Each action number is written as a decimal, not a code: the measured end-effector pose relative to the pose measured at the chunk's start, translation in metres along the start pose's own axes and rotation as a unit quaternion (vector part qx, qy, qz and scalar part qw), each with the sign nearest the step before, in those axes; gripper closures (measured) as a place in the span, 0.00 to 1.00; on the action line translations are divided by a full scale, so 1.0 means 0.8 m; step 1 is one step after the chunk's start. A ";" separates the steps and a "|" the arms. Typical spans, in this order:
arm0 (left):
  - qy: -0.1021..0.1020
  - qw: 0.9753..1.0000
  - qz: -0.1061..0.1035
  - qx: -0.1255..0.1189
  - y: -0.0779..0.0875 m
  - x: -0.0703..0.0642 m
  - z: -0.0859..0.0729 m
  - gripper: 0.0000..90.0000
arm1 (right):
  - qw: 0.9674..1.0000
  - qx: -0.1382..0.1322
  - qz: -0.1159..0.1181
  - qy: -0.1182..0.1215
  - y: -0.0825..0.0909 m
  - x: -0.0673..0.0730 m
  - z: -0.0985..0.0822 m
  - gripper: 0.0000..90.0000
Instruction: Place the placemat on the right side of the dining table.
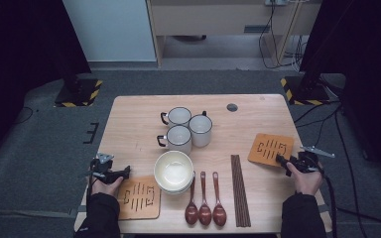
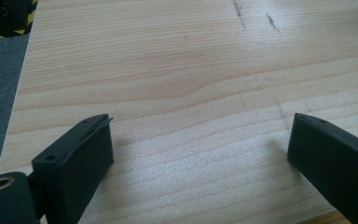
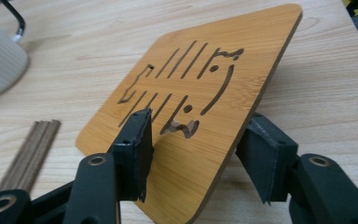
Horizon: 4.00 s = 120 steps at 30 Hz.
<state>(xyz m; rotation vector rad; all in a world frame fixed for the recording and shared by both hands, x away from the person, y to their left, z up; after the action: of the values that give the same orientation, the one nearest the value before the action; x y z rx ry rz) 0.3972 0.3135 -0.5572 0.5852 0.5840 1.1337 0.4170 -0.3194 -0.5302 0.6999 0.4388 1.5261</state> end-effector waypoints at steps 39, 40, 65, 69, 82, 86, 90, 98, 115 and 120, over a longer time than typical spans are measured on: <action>0.005 1.000 0.005 0.002 -0.001 0.001 0.000 0.04 | 0.993 0.015 -0.088 0.077 -0.038 0.013 0.000 0.46; 0.005 1.000 0.005 0.002 -0.001 0.001 0.000 0.04 | 0.993 0.014 -0.089 0.078 -0.038 0.013 0.000 0.46; 0.005 1.000 0.004 0.002 -0.001 0.001 0.000 0.03 | 0.990 0.031 -0.049 0.129 -0.045 -0.004 0.007 0.49; 0.004 1.000 0.004 0.002 -0.001 0.001 0.000 0.03 | 0.992 0.019 -0.056 0.109 -0.042 -0.004 0.010 0.32; 0.004 1.000 0.004 0.002 -0.001 0.001 0.000 0.03 | 0.992 0.027 -0.078 0.093 -0.046 0.009 0.000 0.25; 0.004 1.000 0.004 0.002 -0.001 0.001 0.000 0.03 | 0.992 0.023 -0.083 0.096 -0.047 0.010 -0.001 0.27; 0.004 1.000 0.004 0.002 -0.001 0.001 0.000 0.03 | 0.991 0.024 -0.083 0.102 -0.046 0.013 0.000 0.34; 0.004 1.000 0.004 0.002 -0.001 0.001 0.000 0.03 | 0.991 0.031 -0.072 0.110 -0.047 0.006 0.004 0.35; 0.004 1.000 0.004 0.003 -0.001 0.001 0.000 0.03 | 0.987 0.037 -0.030 0.155 -0.052 -0.010 0.013 0.35; 0.005 1.000 0.004 0.002 -0.001 0.001 0.000 0.03 | 0.986 0.037 -0.028 0.159 -0.052 -0.010 0.014 0.35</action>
<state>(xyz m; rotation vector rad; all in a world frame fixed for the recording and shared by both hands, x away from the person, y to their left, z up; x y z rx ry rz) 0.3976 0.3137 -0.5576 0.5873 0.5925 1.1435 0.4558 -0.3255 -0.5508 0.4960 0.7516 1.5793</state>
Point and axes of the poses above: each handheld gripper's, and its own axes: y roughly backward along the jaws, z roughly out of its top, x roughly to its left, the point moved 3 cm from there along -y, roughly forward along the jaws, and after that the axes turned 11 degrees about -z, right-handed, at the moved point
